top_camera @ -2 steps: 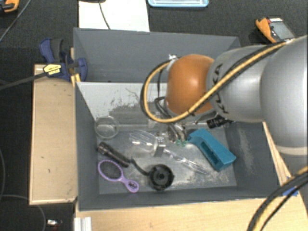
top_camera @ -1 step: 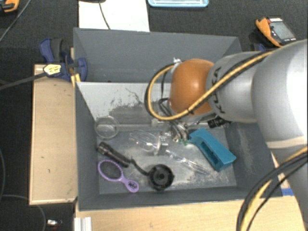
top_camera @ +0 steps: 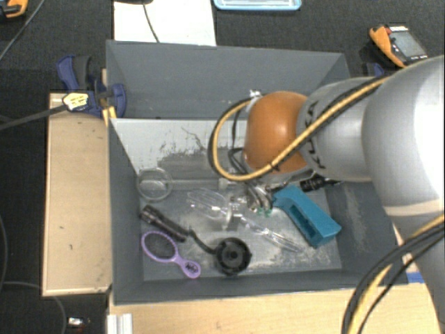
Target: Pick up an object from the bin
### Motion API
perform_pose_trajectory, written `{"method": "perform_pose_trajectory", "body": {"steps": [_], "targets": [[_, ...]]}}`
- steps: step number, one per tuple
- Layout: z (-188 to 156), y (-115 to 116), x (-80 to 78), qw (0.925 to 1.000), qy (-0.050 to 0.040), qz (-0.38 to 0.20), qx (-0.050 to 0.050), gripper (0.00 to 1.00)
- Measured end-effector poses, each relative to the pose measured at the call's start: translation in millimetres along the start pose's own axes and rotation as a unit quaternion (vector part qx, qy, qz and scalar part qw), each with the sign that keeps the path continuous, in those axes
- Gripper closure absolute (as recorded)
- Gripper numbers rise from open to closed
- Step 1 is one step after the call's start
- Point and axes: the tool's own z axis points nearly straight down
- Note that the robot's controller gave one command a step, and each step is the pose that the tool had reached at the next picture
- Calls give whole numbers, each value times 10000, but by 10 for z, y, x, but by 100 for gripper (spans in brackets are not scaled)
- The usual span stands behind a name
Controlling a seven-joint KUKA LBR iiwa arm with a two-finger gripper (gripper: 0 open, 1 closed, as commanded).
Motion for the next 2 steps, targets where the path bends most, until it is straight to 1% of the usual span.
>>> {"method": "perform_pose_trajectory", "body": {"steps": [1,2], "targets": [[-4,-13,-108,10000,-40,-54,-12,0],[-5,-2,-16,10000,-10,6,-11,100]]}}
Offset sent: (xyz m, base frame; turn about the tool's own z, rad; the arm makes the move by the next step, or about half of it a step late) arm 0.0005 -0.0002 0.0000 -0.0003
